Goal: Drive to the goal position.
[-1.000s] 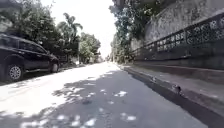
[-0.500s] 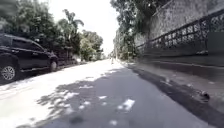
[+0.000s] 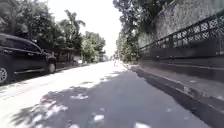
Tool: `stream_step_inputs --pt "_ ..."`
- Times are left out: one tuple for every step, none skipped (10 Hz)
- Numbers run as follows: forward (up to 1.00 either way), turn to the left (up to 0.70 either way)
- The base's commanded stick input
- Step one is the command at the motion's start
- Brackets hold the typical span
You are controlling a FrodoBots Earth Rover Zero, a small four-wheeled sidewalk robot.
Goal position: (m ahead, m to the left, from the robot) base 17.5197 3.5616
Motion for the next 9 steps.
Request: stream_step_inputs --pt "1.00 0.00" --pt "1.00 0.00" --pt "1.00 0.00" --pt "1.00 0.00" --pt "1.00 0.00" --pt "1.00 0.00" --pt "1.00 0.00" --pt "1.00 0.00" --pt "1.00 0.00"
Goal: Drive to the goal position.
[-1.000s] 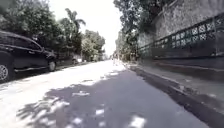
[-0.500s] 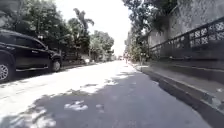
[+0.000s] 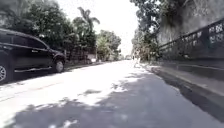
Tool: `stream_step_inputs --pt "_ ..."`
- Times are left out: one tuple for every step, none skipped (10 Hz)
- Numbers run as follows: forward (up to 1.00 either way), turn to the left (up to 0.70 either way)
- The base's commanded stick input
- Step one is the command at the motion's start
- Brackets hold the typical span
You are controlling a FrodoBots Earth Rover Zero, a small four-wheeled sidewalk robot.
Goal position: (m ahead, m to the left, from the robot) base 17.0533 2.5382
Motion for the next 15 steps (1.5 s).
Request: stream_step_inputs --pt "1.00 0.00" --pt "1.00 -0.17" --pt "1.00 -0.37" --pt "1.00 -0.40" --pt "1.00 -0.40" --pt "1.00 -0.40" --pt "1.00 -0.01" --pt "1.00 0.01" --pt "1.00 0.02" --pt "1.00 0.01" --pt "1.00 0.00" --pt "1.00 0.00" --pt "1.00 0.00" --pt "1.00 0.00" --pt "1.00 -0.03"
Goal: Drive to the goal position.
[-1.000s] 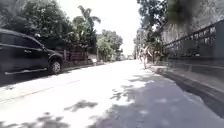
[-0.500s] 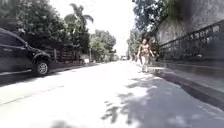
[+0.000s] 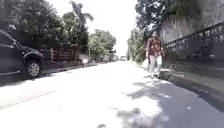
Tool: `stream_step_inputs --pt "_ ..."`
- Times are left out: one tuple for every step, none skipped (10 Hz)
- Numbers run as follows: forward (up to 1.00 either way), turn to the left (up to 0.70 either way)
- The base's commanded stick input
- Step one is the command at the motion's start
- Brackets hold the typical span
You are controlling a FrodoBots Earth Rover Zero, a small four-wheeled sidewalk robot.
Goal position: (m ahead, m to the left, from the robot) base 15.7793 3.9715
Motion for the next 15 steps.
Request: stream_step_inputs --pt "1.00 -0.11" --pt "1.00 -0.23" --pt "1.00 -0.39" --pt "1.00 -0.40" --pt "1.00 -0.40" --pt "1.00 -0.40" --pt "1.00 -0.27" --pt "1.00 0.00" --pt "1.00 0.00" --pt "1.00 0.00" --pt "1.00 0.00" --pt "1.00 0.00" --pt "1.00 0.00" --pt "1.00 0.00" --pt "1.00 0.00"
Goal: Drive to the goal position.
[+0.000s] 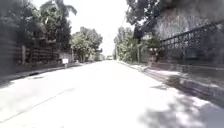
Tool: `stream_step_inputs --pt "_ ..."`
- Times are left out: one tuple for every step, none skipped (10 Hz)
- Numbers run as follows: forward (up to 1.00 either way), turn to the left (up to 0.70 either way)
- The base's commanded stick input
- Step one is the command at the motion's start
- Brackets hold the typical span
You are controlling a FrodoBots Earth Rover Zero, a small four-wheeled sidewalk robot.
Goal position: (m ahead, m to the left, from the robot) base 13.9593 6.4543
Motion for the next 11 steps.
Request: stream_step_inputs --pt "1.00 0.00" --pt "1.00 0.00" --pt "1.00 0.00" --pt "1.00 0.00" --pt "1.00 0.00" --pt "1.00 -0.09" --pt "1.00 -0.37" --pt "1.00 -0.40" --pt "1.00 -0.40" --pt "1.00 -0.40" --pt "1.00 -0.30"
